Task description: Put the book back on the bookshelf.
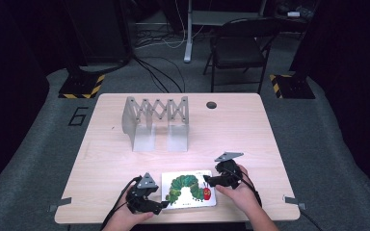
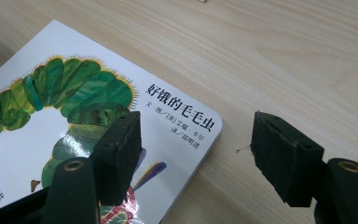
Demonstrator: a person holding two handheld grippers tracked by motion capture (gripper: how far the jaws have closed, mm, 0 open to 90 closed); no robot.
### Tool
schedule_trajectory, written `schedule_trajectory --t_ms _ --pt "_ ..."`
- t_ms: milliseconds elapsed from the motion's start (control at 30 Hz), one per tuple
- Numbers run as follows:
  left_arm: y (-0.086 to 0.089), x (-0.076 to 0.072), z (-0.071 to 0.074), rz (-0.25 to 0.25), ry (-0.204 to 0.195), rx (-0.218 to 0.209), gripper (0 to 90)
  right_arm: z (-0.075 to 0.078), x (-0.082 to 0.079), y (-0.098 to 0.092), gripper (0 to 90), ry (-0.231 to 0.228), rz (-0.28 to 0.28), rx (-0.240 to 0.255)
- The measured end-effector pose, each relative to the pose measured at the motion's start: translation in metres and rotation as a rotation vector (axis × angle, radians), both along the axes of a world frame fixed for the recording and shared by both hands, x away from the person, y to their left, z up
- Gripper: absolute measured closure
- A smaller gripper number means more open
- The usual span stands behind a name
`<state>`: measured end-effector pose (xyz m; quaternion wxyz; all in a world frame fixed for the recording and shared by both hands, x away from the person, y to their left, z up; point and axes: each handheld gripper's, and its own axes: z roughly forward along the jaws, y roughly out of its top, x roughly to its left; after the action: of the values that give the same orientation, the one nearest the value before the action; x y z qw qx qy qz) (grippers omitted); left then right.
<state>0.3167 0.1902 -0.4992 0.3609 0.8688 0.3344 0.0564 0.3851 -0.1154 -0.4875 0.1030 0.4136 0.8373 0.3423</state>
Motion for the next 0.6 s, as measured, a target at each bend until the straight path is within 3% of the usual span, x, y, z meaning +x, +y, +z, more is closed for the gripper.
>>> schedule_trajectory --t_ms 267,367,433,600 --pt "-0.006 -0.005 -0.005 -0.006 0.001 0.01 20.1 -0.004 0.002 0.003 31.5 0.023 0.012 0.003" --pt "-0.007 -0.006 -0.008 -0.023 -0.003 0.023 19.2 -0.006 0.004 0.005 31.1 0.024 0.014 0.005" --pt "-0.01 -0.006 -0.013 -0.023 -0.011 0.065 19.2 -0.007 0.004 0.006 31.1 0.028 0.024 -0.002" --pt "-0.013 -0.006 -0.016 -0.033 -0.014 0.067 16.0 -0.012 0.007 0.011 31.2 0.052 0.029 -0.014"
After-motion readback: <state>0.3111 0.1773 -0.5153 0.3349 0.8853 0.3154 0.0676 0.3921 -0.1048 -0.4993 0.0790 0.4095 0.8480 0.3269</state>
